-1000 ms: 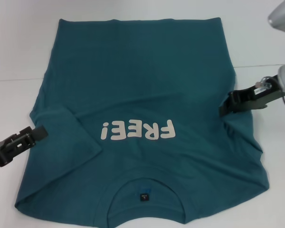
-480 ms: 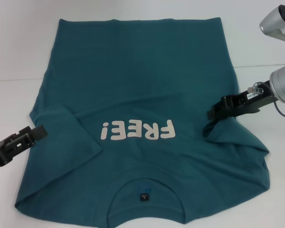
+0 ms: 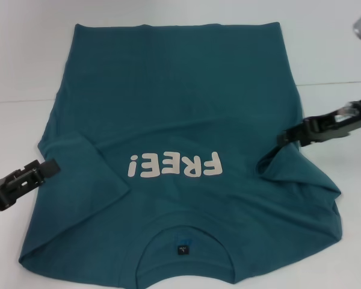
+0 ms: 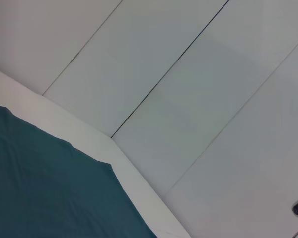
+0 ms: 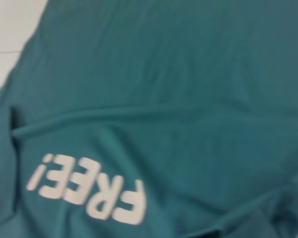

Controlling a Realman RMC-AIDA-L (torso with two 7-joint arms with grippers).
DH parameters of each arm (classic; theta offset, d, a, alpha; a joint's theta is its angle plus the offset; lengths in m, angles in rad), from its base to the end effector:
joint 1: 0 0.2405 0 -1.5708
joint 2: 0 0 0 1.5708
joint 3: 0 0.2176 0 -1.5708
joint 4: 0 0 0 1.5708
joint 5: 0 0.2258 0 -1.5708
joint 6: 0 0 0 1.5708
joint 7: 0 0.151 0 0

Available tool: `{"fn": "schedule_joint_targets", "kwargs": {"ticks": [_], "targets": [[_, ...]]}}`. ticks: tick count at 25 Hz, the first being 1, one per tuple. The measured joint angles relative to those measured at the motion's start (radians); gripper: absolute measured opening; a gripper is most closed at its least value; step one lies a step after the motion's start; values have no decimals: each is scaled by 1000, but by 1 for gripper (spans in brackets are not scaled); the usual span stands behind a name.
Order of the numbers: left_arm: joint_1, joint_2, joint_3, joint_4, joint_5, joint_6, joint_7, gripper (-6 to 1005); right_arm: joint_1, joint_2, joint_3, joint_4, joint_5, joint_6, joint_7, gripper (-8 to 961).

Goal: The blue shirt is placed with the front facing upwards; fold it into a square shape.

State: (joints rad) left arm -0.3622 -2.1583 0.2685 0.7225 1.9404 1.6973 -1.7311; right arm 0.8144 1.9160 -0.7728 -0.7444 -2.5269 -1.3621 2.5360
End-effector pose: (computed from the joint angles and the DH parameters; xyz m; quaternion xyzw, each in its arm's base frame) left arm -0.2900 0.2812 0.0604 -0.7627 -0.4486 -0.4246 0.1919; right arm 0.2281 0.4175 0.0768 -0.8012 0.5581 0.0153 0.2152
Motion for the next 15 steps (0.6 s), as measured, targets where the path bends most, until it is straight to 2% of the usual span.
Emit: {"fn": "schedule_joint_targets", "kwargs": {"ticks": [3, 6, 15], "targets": [[-2, 0, 0, 0, 0, 0, -1, 934, -33, -13, 0, -32, -5, -3, -31, 666], [-4, 0, 0, 0, 0, 0, -2, 934, -63, -14, 2, -57, -5, 6, -97, 671], [-6, 0, 0, -3, 0, 5, -4, 933, -72, 22, -13, 13, -6, 147, -201, 675]]}}
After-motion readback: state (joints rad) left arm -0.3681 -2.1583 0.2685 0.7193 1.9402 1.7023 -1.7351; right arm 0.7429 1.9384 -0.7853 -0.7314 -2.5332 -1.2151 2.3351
